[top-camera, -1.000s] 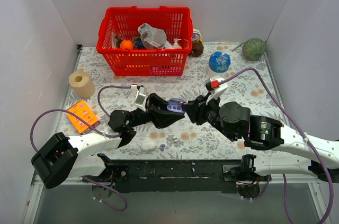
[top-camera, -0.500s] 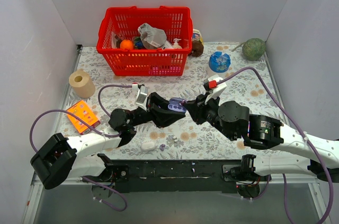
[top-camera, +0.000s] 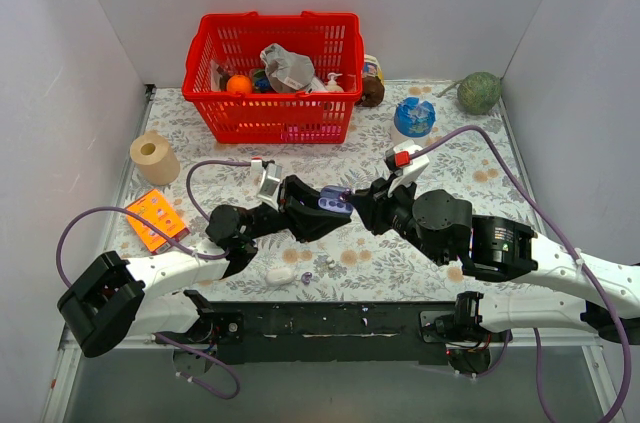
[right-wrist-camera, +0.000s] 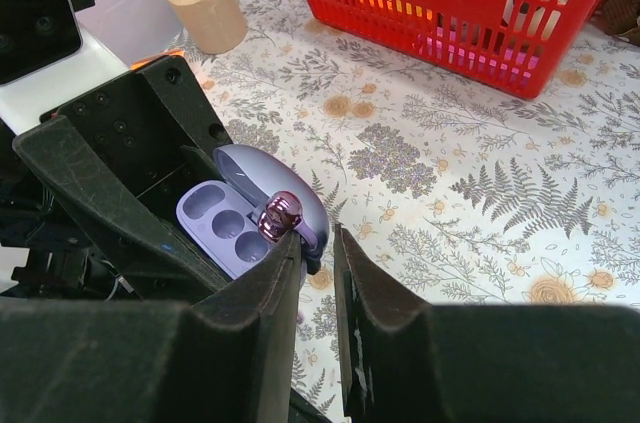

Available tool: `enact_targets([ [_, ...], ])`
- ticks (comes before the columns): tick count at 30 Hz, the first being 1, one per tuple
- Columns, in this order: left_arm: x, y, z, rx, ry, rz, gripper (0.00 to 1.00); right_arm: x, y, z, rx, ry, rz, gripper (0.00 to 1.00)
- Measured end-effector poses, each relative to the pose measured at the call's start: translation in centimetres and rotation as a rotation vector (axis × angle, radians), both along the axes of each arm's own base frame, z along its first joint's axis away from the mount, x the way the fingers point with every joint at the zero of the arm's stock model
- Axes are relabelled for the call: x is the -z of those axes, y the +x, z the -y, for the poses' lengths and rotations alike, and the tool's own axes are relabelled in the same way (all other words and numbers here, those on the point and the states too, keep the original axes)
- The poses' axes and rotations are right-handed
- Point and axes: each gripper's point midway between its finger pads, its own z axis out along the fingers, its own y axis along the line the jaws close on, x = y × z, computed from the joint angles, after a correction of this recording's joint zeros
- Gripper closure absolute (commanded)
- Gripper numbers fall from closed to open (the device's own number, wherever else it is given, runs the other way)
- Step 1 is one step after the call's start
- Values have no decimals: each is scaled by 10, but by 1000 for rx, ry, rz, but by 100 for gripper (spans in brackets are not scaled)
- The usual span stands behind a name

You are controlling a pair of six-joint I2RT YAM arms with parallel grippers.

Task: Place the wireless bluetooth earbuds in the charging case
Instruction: Pick up the earbud from the charging case.

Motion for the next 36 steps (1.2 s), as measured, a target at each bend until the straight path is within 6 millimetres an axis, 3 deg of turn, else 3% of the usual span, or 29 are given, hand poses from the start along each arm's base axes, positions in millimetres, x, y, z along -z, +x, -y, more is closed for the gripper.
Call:
enact_targets([
  [6, 4, 0, 1, 1, 14, -9, 100, 0, 0, 0, 1, -1, 0, 76],
  [19, 7, 1, 2, 2, 27, -21, 100, 3, 1, 3, 1, -28, 8, 99],
  [27, 6, 0, 2, 3, 26, -16, 100, 0, -2, 3, -33, -65, 25, 99],
  [36, -3, -4, -2, -6, 8, 21, 100, -24, -13, -4, -129, -71, 39, 99],
])
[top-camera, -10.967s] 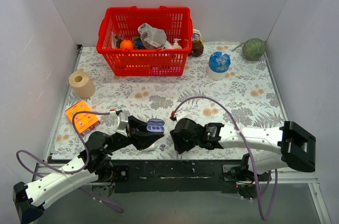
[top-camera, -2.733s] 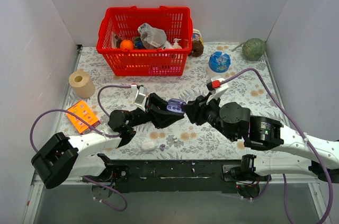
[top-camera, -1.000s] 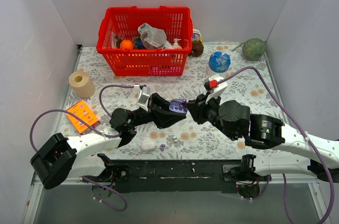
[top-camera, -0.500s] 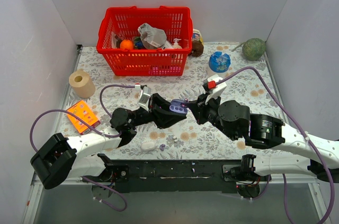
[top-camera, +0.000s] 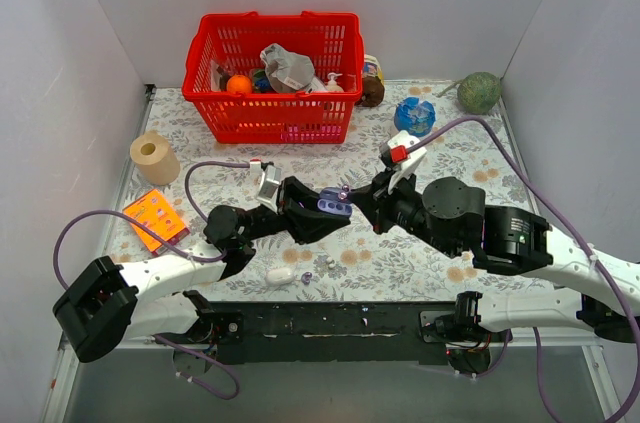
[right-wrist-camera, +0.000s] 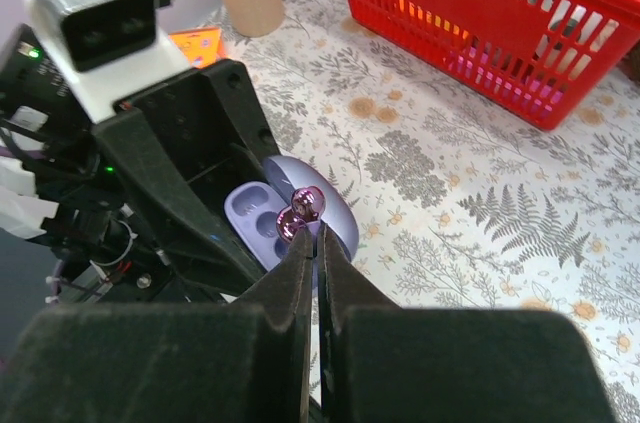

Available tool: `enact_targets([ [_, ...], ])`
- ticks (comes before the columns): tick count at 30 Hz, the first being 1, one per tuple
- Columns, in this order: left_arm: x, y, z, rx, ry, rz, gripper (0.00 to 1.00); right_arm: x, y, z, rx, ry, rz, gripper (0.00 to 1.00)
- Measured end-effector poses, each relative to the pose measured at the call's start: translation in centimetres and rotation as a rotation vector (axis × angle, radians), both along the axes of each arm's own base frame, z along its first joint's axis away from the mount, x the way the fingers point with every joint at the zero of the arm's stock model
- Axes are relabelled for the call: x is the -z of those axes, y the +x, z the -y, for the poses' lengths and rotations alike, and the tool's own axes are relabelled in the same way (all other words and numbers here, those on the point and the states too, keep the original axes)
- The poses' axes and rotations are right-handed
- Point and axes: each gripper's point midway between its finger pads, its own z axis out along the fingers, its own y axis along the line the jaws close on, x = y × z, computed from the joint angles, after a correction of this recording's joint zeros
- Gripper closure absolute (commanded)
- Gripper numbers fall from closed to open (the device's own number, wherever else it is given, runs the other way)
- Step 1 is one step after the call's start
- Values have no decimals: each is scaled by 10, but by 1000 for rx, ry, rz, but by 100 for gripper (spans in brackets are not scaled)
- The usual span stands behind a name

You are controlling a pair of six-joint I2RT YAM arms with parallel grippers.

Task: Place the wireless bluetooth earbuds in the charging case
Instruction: Pick up the earbud from the charging case, then place the earbud in the charging case.

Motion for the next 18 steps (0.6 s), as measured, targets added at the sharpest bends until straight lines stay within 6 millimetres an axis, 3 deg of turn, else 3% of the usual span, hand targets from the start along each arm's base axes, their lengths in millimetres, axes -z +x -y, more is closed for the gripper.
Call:
enact_targets([
  [6, 6, 2, 2, -7, 25, -5, 100, -15, -7, 0, -48, 18, 3, 99],
  [11, 8, 0, 1, -7, 42, 12, 100, -20, -14, -5, -116, -73, 5, 99],
  [18, 11, -23, -11, 34, 89, 151, 100, -16, -26, -22, -244, -270, -16, 99],
])
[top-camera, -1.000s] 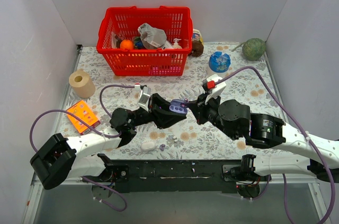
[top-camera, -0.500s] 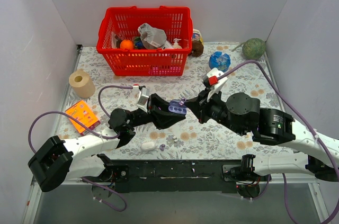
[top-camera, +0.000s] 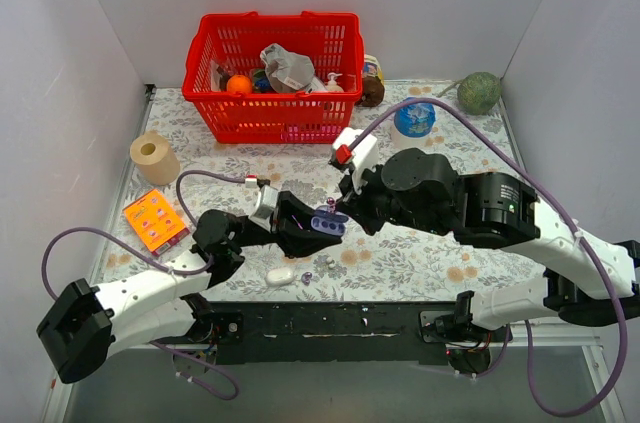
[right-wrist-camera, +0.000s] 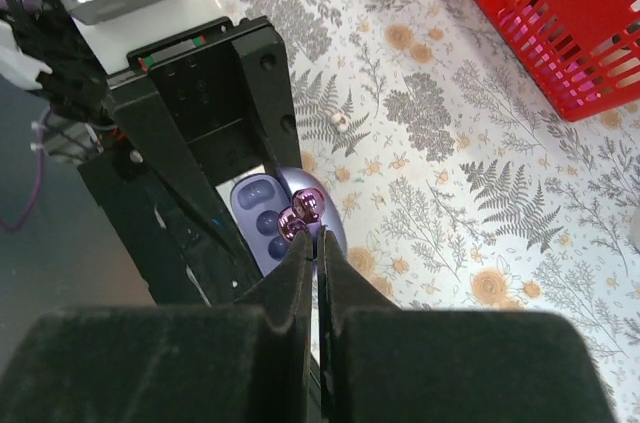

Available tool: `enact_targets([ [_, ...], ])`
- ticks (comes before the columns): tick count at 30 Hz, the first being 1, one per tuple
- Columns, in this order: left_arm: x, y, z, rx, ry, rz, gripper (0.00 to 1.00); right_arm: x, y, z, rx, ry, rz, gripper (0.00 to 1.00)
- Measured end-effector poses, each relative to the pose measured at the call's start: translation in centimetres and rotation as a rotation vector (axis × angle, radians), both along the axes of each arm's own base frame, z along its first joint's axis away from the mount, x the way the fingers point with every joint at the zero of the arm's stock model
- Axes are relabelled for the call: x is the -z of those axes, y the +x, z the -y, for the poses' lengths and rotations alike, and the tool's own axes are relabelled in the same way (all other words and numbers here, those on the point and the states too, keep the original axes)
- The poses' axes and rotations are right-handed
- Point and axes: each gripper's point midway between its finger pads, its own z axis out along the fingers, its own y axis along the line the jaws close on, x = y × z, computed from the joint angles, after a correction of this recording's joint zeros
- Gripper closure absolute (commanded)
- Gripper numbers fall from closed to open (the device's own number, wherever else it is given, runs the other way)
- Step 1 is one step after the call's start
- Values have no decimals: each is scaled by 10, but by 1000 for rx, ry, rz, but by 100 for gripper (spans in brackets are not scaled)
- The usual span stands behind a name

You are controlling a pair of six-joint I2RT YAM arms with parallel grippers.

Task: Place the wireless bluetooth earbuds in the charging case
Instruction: Place the earbud in the charging case.

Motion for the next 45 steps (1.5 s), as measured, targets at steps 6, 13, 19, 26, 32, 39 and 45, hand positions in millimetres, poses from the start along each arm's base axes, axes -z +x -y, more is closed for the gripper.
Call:
enact_targets([
  [6, 16, -13, -9, 17, 67, 68, 100, 6, -7, 4, -70, -139, -1, 99],
  [13, 35, -13, -9, 37, 146, 36, 100, 19, -18, 13, -140, -245, 9, 99],
  [19, 50, -13, -9, 96, 209, -41, 100, 37, -26, 15, -175, -318, 25, 99],
  [26, 44, -20, -10, 166, 220, -66, 100, 60, -36, 14, -205, -397, 53, 99],
  [32, 41, -23, -12, 194, 225, -73, 100, 77, -37, 13, -223, -446, 66, 99],
  [39, 44, -25, -12, 214, 237, -89, 100, 77, -36, 8, -219, -433, 83, 99],
  [45, 46, -25, -12, 221, 242, -102, 100, 75, -36, 2, -221, -415, 96, 99],
])
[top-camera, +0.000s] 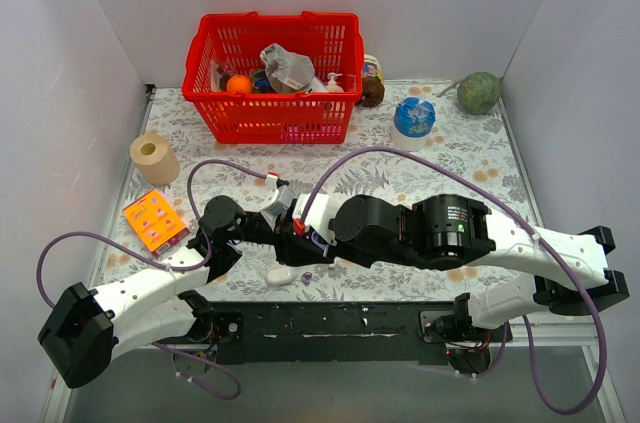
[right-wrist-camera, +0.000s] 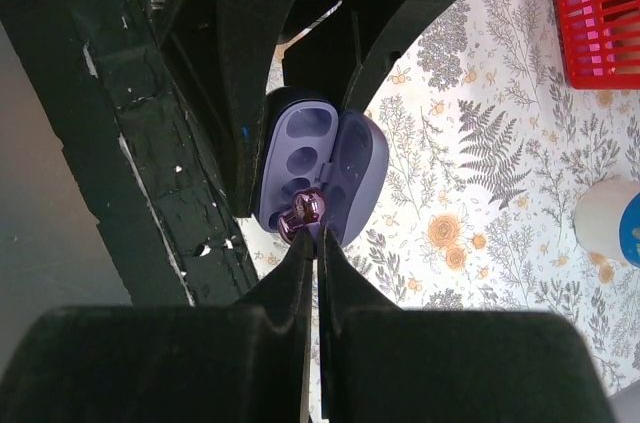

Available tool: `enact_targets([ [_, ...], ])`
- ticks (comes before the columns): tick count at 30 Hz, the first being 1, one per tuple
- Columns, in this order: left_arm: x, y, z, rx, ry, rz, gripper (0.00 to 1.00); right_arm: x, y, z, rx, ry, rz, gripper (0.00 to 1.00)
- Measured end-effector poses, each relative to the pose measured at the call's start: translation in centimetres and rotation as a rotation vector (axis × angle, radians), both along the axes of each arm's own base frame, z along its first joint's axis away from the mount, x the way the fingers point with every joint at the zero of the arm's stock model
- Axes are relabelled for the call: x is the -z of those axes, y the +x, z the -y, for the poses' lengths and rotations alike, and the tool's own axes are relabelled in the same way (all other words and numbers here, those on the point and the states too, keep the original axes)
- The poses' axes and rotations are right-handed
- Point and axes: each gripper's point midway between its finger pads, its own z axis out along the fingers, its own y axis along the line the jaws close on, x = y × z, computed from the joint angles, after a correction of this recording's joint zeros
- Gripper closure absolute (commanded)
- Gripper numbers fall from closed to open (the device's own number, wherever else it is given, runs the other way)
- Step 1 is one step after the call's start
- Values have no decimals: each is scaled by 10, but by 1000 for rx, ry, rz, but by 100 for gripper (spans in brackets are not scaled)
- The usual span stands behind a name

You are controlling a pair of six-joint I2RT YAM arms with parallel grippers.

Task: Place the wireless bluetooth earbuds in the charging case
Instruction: Place the earbud in the charging case.

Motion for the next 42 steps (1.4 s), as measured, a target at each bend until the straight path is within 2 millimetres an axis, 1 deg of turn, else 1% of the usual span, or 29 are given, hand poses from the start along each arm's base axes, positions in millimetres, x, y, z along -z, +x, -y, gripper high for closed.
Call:
enact_targets([
  [14, 0, 0, 0, -1, 0, -3, 100, 4, -2, 1, -2, -12, 22, 99],
  [42, -5, 2, -1, -22, -15, 5, 100, 0, -3, 2, 14, 3, 30, 99],
])
